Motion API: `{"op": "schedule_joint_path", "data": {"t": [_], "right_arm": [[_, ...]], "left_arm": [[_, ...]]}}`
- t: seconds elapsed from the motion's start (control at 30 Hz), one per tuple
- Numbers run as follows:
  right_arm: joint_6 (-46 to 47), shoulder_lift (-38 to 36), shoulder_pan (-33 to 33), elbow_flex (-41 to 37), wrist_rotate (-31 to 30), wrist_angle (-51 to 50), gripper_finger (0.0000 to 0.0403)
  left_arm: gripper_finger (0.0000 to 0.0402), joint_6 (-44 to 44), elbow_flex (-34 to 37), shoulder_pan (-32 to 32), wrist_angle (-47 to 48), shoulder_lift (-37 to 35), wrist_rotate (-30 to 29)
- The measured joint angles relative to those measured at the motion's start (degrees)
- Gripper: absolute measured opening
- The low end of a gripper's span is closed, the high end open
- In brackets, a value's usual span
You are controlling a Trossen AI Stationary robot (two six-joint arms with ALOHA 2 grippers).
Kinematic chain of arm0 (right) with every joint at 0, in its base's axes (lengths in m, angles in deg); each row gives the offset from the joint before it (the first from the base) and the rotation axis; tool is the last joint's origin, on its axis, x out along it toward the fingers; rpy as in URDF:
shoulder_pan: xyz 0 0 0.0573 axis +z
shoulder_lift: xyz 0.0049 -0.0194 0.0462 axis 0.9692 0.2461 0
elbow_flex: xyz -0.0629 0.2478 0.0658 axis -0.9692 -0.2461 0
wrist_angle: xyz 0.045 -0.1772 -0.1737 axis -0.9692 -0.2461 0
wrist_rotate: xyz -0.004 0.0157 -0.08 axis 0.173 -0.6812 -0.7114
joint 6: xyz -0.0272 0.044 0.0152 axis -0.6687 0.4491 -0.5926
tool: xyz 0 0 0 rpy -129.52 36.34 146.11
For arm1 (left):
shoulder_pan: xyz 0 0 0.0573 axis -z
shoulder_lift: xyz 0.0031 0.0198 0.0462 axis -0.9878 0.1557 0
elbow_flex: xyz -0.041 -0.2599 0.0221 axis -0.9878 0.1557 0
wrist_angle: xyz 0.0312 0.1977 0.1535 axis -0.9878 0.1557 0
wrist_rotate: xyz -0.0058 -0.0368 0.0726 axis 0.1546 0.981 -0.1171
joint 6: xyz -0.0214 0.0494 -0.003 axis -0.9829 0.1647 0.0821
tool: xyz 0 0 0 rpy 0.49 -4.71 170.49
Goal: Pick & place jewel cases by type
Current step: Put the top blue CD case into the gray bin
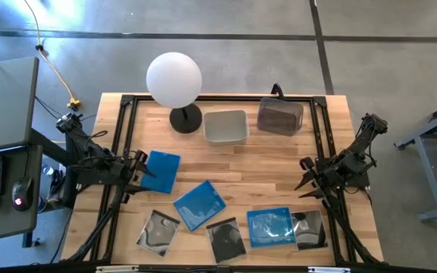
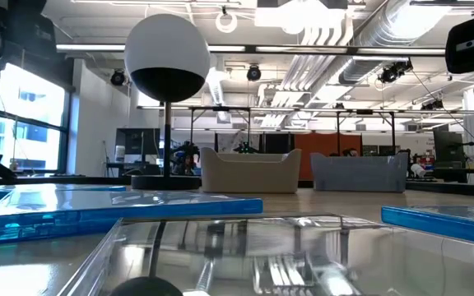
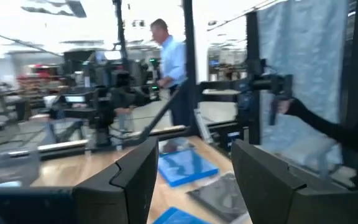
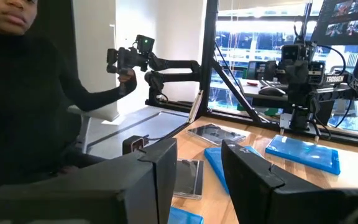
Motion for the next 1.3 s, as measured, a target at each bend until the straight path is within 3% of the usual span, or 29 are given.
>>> {"op": "schedule_joint_path", "data": {"t": [0.43, 0.6, 0.73, 0.87, 0.97, 1.07, 1.2, 1.3], "right_arm": [[-17.09, 0.00, -0.02, 0.01, -0.24, 3.36, 0.0121], [-24.12, -0.01, -0.02, 0.00, -0.13, 4.99, 0.0121], [-24.03, 0.00, 0.00, 0.00, -0.04, 4.83, 0.0121], [-24.19, 0.00, -0.01, 0.00, -0.86, 6.38, 0.0121], [-25.34, 0.00, -0.01, 0.00, -3.21, 10.09, 0.0121], [-27.60, 0.00, -0.07, -0.01, -10.63, 14.99, 0.0121], [-27.81, 0.05, -2.64, -0.01, -26.54, 15.94, 0.0121], [-24.85, 0.97, -6.51, 0.02, -25.20, 15.96, 0.0121]], "left_arm": [[0.0199, -13.94, -0.98, 0.00, -3.21, 1.44, -20.67], [0.0199, -12.58, -7.31, 0.00, -2.44, 5.70, -26.24], [0.0199, -14.80, -15.45, 0.00, 5.28, 11.58, -33.10], [0.0199, -25.87, -24.26, -0.02, 21.72, 17.90, -37.52], [0.0199, -40.07, -28.82, 0.00, 35.04, 23.11, -37.62], [0.0199, -57.86, -31.05, -0.02, 44.20, 27.60, -38.32], [0.0199, -73.55, -31.63, -0.09, 53.38, 32.46, -34.83], [0.0199, -83.41, -31.63, -2.45, 59.83, 36.59, -30.58]]}}
